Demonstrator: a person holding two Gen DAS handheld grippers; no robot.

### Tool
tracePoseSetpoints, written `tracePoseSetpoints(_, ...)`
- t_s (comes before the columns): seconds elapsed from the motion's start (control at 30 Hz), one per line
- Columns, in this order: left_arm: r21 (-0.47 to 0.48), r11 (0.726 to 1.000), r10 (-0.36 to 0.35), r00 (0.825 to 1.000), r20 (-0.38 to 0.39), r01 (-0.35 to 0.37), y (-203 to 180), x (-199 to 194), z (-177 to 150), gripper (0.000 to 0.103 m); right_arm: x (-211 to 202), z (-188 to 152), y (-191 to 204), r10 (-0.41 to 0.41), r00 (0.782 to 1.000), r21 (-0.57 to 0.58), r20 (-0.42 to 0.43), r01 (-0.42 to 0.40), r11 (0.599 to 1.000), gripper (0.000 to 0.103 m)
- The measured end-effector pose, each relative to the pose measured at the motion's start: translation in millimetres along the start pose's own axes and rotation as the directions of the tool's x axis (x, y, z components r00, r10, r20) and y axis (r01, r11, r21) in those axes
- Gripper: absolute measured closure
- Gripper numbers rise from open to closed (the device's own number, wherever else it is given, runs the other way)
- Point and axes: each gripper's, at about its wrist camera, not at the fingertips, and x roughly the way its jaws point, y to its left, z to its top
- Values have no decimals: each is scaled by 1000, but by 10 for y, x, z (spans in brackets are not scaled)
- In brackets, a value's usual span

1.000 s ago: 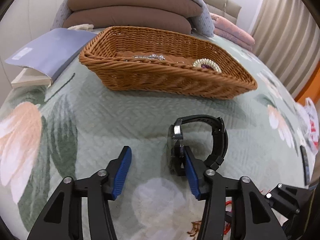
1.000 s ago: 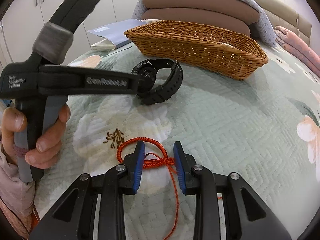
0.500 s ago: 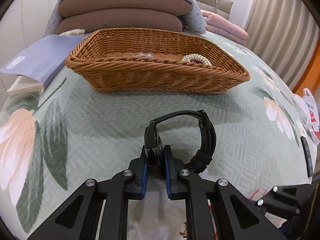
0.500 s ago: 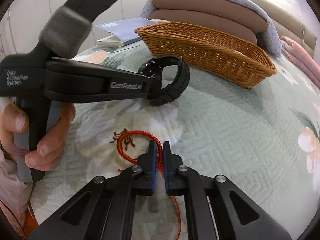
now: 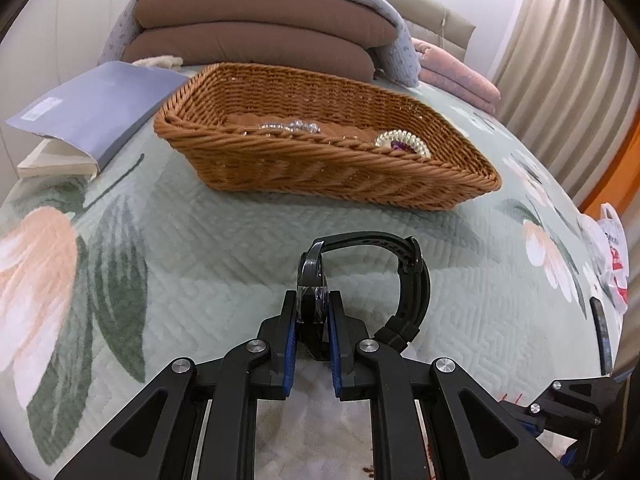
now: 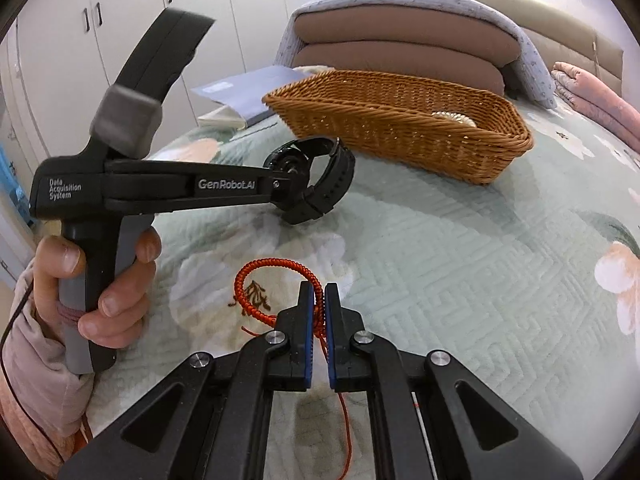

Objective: Organize jewelry
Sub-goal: 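Carry the black watch and red string bracelet into the basket and release both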

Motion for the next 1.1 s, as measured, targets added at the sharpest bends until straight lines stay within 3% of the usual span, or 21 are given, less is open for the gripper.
tracePoseSetpoints(0.33, -29, 998, -45, 998, 43, 47, 53, -111, 39, 90, -150, 36, -168, -14, 997, 76, 74, 9, 997, 97)
tracePoseSetpoints(0.57, -35, 996, -83, 993, 83, 86, 42, -263, 97, 90, -525, 133, -345, -128, 964, 163, 232, 91, 982, 97)
tracePoseSetpoints(0.83, -32, 997, -61, 991, 118, 65, -44, -452, 428, 90, -730, 1006, -771, -156, 925, 282, 345, 56, 958, 97)
tracePoseSetpoints(0.9, -39, 999, -30, 993, 118, 35, -57, -465, 594, 90, -645, 1234, -872, -174, 918, 292, 355, 68, 954, 97)
tracePoseSetpoints(1.1, -93, 995, -26, 986, 162, 41, -26, -288, 1167, 90, -128, 1648, -1090, -237, 915, 296, 327, 139, 945, 97)
